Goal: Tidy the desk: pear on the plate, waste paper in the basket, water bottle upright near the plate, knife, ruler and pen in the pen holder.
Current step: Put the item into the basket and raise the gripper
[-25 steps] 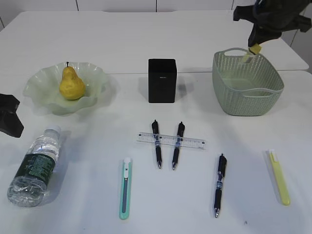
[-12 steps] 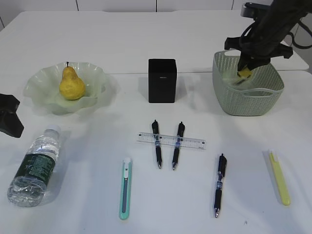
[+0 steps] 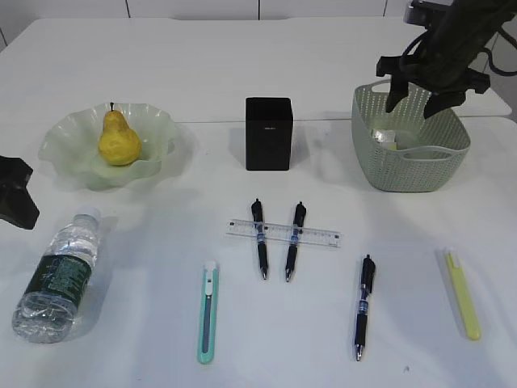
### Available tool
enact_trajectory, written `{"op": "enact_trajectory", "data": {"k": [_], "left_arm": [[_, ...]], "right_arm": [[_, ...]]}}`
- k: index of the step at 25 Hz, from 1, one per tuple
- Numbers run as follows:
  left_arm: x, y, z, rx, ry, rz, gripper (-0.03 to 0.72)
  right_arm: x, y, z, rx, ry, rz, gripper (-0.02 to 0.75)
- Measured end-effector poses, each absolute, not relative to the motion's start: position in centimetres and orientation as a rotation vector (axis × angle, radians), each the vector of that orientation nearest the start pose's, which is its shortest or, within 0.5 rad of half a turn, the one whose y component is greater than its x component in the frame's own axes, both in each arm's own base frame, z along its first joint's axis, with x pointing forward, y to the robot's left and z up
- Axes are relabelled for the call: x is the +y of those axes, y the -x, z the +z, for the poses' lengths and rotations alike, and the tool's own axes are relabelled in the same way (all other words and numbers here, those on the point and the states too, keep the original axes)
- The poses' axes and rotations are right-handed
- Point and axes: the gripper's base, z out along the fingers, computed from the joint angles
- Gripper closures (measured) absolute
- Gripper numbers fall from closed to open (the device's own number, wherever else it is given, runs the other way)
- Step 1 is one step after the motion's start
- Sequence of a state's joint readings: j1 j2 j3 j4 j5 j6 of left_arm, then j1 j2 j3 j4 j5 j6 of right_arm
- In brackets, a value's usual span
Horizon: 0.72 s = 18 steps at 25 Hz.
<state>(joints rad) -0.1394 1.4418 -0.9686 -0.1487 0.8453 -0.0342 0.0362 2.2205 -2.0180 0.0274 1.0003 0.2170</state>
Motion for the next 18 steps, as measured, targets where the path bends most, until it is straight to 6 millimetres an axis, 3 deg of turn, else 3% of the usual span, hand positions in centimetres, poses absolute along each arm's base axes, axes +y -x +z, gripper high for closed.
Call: {"op": "enact_trajectory", "data": {"k": [6, 10, 15, 18], "left_arm": [[-4.8, -26.9, 24.9, 2.806, -0.036, -0.221, 0.233], [-4.8, -26.9, 24.9, 2.806, -0.036, -0.221, 0.233], [-4.6, -27.0, 24.9, 2.798, -0.059, -0.182, 0.241], [-4.5, -27.3, 25.0, 2.76, -0.062, -0.174, 0.256]], "right_arm": [[1.9, -48.1, 24.4, 2.787, -0.226, 0.102, 0.253], [1.9, -46.8, 26.6, 2.786, -0.212, 0.101, 0.253], [1.8, -43.7, 29.7, 2.79, -0.153, 0.093, 0.251], [1.8, -41.7, 30.3, 2.82, -0.104, 0.086, 0.251]]}}
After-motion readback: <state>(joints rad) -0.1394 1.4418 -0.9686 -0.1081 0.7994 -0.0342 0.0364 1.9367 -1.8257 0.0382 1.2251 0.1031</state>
